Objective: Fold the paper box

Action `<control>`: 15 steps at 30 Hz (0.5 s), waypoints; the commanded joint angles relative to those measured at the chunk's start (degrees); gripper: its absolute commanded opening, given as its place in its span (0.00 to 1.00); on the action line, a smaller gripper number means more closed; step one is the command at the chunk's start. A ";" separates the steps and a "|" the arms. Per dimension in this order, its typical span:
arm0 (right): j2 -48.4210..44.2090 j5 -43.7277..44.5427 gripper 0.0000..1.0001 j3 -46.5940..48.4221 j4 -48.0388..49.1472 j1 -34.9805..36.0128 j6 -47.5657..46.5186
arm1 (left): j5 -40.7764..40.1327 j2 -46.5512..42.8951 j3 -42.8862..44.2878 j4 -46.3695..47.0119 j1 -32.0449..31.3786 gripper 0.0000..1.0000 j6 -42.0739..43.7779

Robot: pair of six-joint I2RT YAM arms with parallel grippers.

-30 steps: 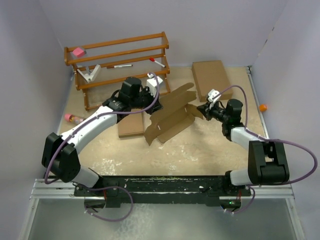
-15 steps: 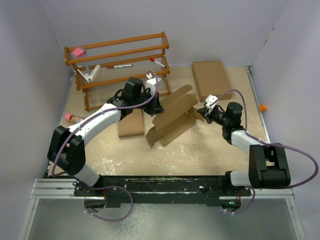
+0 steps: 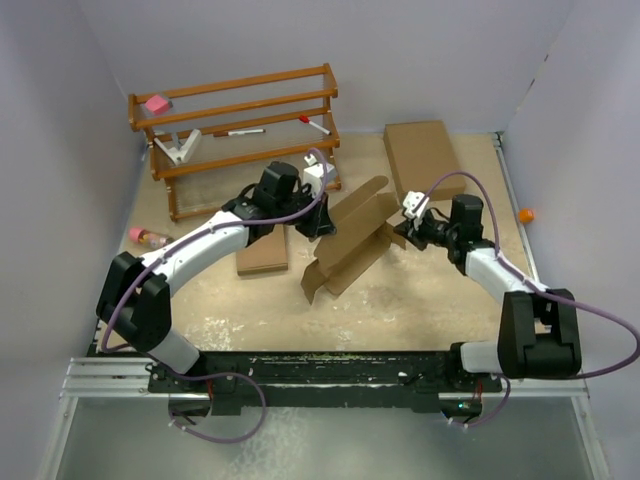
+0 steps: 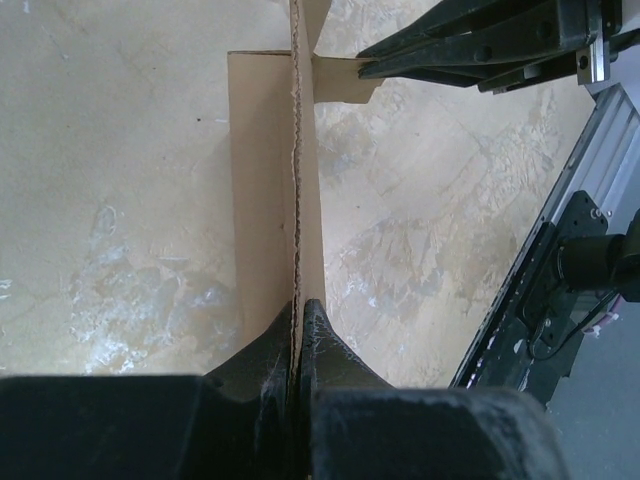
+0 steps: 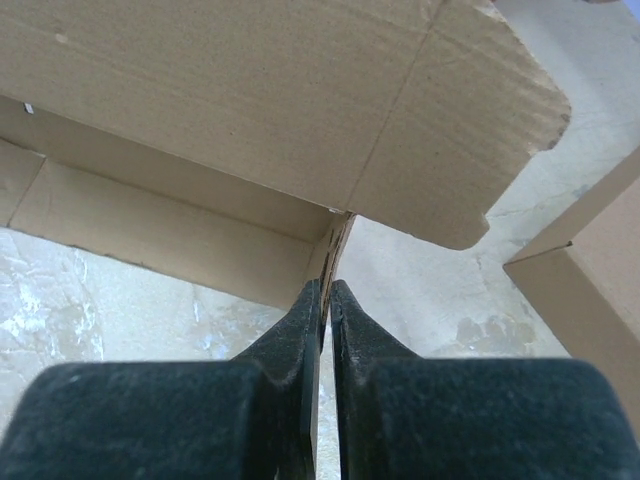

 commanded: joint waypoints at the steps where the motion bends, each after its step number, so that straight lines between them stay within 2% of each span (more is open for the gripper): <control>1: 2.60 -4.06 0.08 4.99 -14.09 0.20 -7.20 | -1.26 -0.41 1.01 -0.73 -1.35 0.04 0.71; 7: 6.04 -7.48 0.22 10.59 -25.37 -0.33 -11.36 | -0.46 -0.44 1.66 -3.05 -2.08 0.04 2.64; 15: 7.75 -11.69 0.36 15.48 -34.26 -3.54 -16.99 | 0.47 -0.86 3.50 -6.40 -2.26 0.04 6.88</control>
